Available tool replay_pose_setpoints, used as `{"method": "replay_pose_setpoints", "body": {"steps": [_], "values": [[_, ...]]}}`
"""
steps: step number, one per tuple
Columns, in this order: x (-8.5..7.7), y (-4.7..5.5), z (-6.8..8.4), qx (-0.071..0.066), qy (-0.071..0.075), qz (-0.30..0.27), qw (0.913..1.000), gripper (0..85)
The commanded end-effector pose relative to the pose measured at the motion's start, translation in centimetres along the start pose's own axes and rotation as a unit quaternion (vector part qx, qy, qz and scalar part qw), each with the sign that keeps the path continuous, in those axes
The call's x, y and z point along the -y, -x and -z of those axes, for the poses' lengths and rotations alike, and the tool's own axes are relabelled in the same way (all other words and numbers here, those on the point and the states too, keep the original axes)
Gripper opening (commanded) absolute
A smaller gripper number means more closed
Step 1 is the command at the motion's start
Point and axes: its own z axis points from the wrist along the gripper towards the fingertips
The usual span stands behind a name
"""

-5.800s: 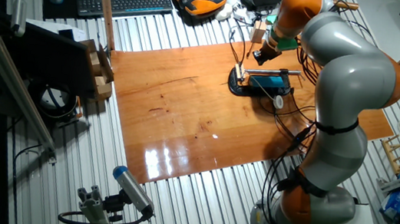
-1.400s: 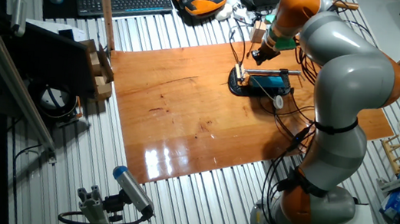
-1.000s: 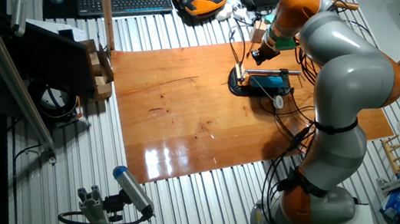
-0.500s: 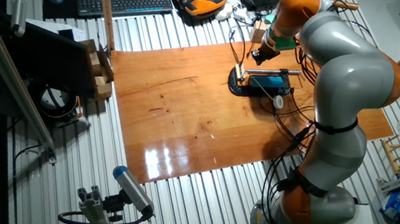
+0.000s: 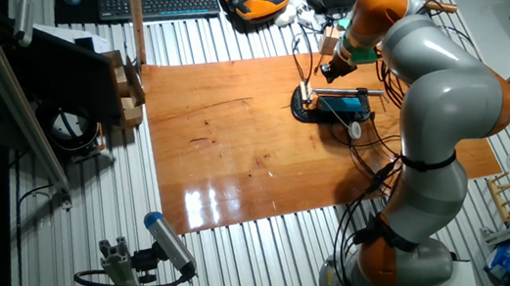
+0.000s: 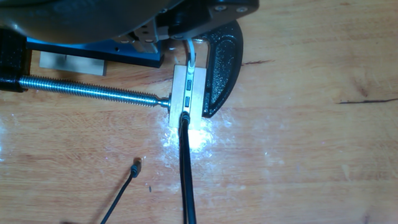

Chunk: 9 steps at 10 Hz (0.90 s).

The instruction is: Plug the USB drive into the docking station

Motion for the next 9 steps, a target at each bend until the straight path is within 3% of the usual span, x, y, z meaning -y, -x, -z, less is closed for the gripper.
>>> {"method": "replay_pose_setpoints", "body": {"steps": [1,9], "values": [[0.01,0.0,-0.02,0.0,0.0,0.0,1.0,0.0],[0.05,0.2,-0.2,-0.001,-0.001,-0.002,1.0,0.0]]}}
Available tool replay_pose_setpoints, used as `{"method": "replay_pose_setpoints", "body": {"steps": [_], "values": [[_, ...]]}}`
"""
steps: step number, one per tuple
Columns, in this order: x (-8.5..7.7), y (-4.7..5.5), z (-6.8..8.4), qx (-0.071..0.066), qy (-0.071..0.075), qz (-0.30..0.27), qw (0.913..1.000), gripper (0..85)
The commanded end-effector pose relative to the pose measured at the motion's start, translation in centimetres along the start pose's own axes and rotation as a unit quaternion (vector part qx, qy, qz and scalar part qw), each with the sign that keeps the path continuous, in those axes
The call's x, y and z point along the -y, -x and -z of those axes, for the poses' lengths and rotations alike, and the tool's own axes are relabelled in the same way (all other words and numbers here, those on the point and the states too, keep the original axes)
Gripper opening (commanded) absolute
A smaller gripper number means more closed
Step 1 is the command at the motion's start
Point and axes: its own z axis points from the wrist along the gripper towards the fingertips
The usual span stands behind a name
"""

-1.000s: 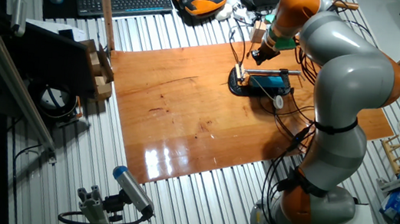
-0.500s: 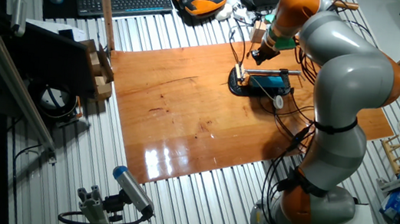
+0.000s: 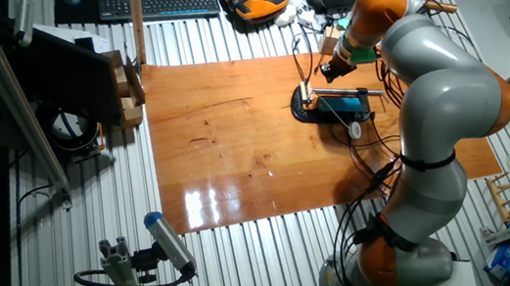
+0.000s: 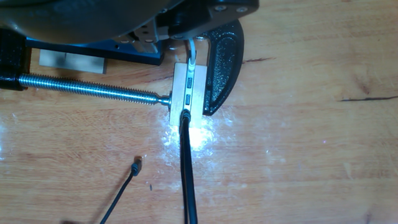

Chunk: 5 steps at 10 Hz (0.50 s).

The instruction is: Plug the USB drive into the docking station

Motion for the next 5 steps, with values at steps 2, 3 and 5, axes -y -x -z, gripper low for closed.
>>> {"method": "replay_pose_setpoints", "body": {"steps": [2,3,5], "values": [[0.0,0.03,-0.01,0.003,-0.004,0.0,1.0,0.0],[0.02,0.06,0.02,0.003,-0.003,-0.001,1.0,0.0],[0.22,0.2,-0.02,0.002,-0.002,-0.001,1.0,0.0]]}}
